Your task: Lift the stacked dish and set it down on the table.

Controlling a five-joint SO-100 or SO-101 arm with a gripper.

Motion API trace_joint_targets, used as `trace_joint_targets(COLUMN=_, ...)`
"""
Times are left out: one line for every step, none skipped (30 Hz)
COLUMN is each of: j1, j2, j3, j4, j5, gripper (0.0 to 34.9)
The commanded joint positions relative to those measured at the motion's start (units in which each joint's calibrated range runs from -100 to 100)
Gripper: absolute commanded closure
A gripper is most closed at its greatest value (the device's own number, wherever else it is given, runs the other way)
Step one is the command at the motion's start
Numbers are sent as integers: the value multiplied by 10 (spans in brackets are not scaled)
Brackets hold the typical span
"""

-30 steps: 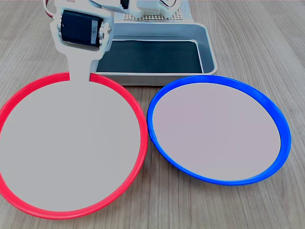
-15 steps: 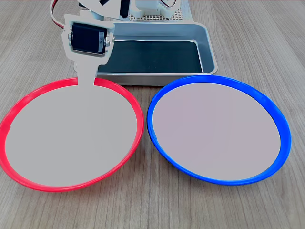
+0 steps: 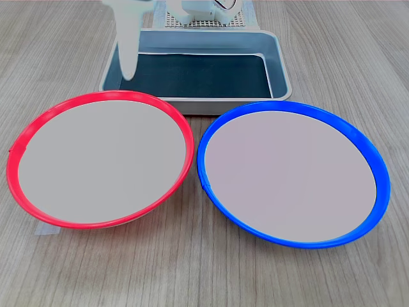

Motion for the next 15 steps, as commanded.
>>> trace_joint_targets(j1=-44, j2=-125, j3=15, j4=46, j5=-19, gripper=316)
trace_joint_targets(j1=-60, j2=-150, j3=30, j4=31, j5=-27, gripper=324)
trace_joint_targets(j1=-73, j2=-171, j3=43, j4=14, j5=-35, gripper=344)
trace_joint_targets(j1=-80, j2=-186, j3=53, j4=0, j5=-42, gripper=346)
trace_joint_targets(j1=-89, j2=-207, j3=71, j4=-25, j5=-50, gripper=347)
trace_joint_targets(j1=-97, j2=-232, j3=94, j4=-54, j5=-58, gripper=347)
trace_joint_targets(j1=-115, j2=-289, j3=154, j4=-113, j5=-74, gripper=348)
trace_joint_targets(j1=-125, j2=-323, j3=196, j4=-146, j5=-82, gripper=348)
trace_joint_targets(j1=-135, j2=-357, j3=240, j4=-177, j5=-87, gripper=348)
trace_joint_targets(j1=-146, j2=-397, j3=297, j4=-211, j5=-89, gripper=348)
trace_joint_targets(j1=-157, j2=-441, j3=360, j4=-250, j5=-90, gripper=348)
trace_joint_targets(j1=-164, j2=-475, j3=410, j4=-280, j5=-93, gripper=348)
trace_joint_targets(j1=-169, j2=-516, j3=466, j4=-312, j5=-98, gripper=348)
trace_joint_targets(j1=-172, j2=-564, j3=519, j4=-332, j5=-105, gripper=348)
trace_joint_targets(j1=-174, j2=-609, j3=558, j4=-335, j5=-109, gripper=348)
